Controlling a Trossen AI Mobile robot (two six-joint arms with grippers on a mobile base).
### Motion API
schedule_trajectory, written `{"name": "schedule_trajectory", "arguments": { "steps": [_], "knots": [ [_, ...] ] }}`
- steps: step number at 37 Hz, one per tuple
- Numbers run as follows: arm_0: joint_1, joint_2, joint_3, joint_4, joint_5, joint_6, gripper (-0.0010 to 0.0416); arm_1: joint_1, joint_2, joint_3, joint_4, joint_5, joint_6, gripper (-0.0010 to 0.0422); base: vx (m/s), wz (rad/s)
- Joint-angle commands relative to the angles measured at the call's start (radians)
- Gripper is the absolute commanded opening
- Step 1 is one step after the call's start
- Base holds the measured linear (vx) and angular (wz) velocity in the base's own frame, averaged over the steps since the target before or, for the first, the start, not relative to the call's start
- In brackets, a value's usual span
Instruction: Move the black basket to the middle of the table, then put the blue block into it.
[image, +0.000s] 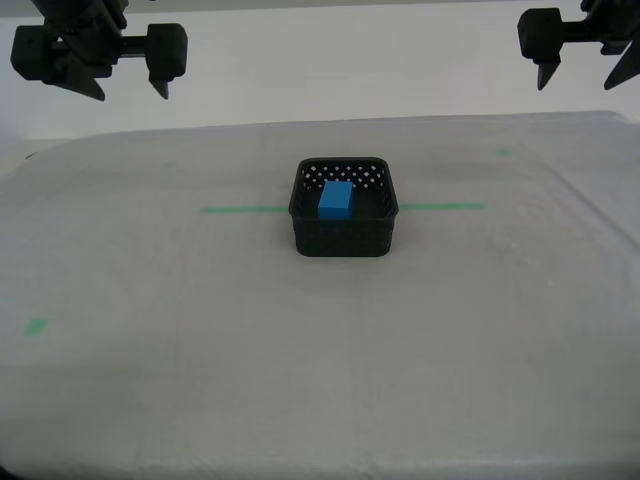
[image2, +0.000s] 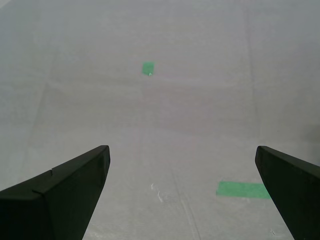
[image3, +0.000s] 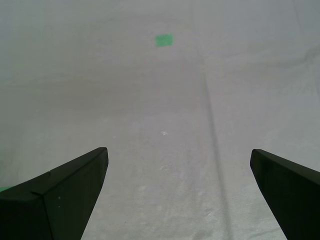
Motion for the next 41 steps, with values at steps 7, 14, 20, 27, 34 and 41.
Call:
{"name": "schedule_trajectory", "arguments": {
  "steps": [7, 14, 20, 27, 34, 41],
  "knots": [
    [0.001, 0.0, 0.0, 0.0, 0.0, -0.001, 0.0398, 0.0, -0.001, 0.001, 0.003, -0.002, 0.002, 0.04, 0.0, 0.0],
    [0.001, 0.0, 0.0, 0.0, 0.0, -0.001, 0.0399, 0.0, -0.001, 0.001, 0.003, -0.003, 0.002, 0.04, 0.0, 0.0],
    [0.001, 0.0, 0.0, 0.0, 0.0, -0.001, 0.0398, 0.0, -0.001, 0.001, 0.003, -0.003, 0.002, 0.04, 0.0, 0.0],
    [0.001, 0.0, 0.0, 0.0, 0.0, -0.001, 0.0399, 0.0, -0.001, 0.001, 0.003, -0.003, 0.002, 0.04, 0.0, 0.0],
    [0.001, 0.0, 0.0, 0.0, 0.0, -0.001, 0.0399, 0.0, -0.001, 0.001, 0.003, -0.003, 0.002, 0.04, 0.0, 0.0],
    [0.001, 0.0, 0.0, 0.0, 0.0, -0.001, 0.0398, 0.0, -0.001, 0.001, 0.003, -0.002, 0.002, 0.04, 0.0, 0.0]
  ]
}}
